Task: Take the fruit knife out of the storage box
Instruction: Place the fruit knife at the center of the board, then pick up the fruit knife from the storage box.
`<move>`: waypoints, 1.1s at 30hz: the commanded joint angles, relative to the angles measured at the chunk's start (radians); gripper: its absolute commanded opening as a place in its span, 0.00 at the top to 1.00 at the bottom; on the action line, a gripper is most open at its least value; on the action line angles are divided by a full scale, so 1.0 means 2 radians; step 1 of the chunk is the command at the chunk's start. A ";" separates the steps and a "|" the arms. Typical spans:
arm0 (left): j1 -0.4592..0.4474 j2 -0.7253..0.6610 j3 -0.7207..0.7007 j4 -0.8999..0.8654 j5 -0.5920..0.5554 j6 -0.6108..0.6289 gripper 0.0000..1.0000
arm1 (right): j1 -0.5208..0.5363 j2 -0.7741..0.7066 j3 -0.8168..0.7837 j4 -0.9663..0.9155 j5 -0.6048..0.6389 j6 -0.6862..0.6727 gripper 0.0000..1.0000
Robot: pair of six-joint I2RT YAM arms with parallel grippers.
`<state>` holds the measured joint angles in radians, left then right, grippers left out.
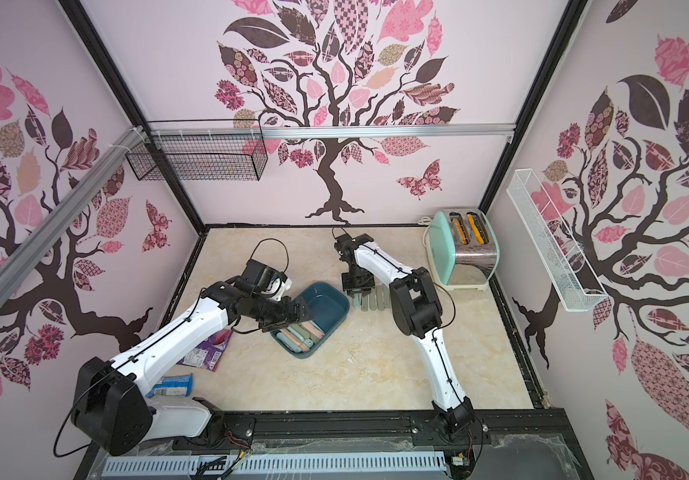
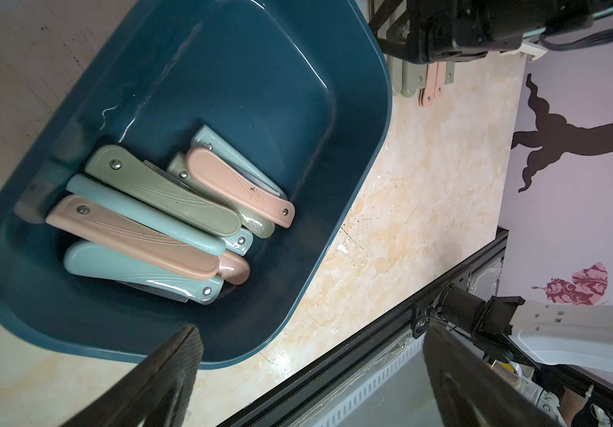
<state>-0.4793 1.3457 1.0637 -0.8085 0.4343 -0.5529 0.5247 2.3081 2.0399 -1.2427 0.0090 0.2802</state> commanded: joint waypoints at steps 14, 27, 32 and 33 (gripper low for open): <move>0.016 -0.147 -0.054 -0.060 -0.063 -0.021 0.02 | 0.120 -0.064 0.011 0.020 -0.012 -0.033 0.64; 0.017 -0.275 -0.103 -0.131 -0.106 -0.058 0.02 | 0.195 -0.014 0.006 0.028 -0.024 -0.055 0.60; 0.017 -0.280 -0.105 -0.137 -0.106 -0.060 0.02 | 0.196 0.001 0.006 0.027 -0.018 -0.056 0.60; 0.017 -0.280 -0.105 -0.138 -0.106 -0.060 0.02 | 0.196 0.003 0.006 0.029 -0.015 -0.056 0.59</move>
<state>-0.4492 0.7914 0.8597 -1.0676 0.2356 -0.6640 0.9161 2.3096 2.0525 -1.1877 -0.0391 0.1749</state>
